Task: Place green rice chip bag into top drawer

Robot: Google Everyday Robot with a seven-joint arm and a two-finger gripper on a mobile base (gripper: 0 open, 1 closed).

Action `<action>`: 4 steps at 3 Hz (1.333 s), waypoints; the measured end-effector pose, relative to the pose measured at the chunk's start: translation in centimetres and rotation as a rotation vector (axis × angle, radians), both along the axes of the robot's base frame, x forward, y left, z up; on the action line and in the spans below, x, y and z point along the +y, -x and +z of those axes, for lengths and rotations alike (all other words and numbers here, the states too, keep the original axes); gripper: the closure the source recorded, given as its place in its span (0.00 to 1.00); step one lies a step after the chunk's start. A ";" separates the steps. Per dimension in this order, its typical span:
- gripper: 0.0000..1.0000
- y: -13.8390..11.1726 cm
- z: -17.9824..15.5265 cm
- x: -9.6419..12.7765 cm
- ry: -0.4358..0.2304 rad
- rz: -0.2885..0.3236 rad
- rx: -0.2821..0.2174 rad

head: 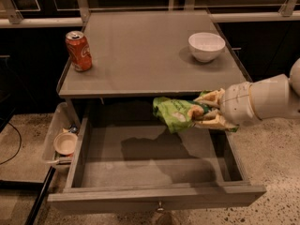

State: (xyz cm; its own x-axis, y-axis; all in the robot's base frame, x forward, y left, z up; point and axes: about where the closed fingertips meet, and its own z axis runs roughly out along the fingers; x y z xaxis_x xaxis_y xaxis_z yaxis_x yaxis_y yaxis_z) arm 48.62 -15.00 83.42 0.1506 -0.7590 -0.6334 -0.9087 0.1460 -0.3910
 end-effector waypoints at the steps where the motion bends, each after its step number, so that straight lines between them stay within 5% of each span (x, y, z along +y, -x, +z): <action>1: 1.00 0.2 -0.4 0.1 0.001 0.000 0.010; 3: 1.00 -0.7 -5.0 1.4 -0.052 -0.006 0.092; 4: 1.00 -1.3 -11.9 3.1 -0.064 -0.033 0.172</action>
Offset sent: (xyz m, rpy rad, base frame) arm 0.0073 0.0054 -0.0260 0.0519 0.0556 0.0036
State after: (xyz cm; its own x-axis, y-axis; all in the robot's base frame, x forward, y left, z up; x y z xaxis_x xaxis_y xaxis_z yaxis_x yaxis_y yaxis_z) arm 49.90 -11.94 71.53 0.0113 -0.7190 -0.6950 -0.9557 0.1966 -0.2189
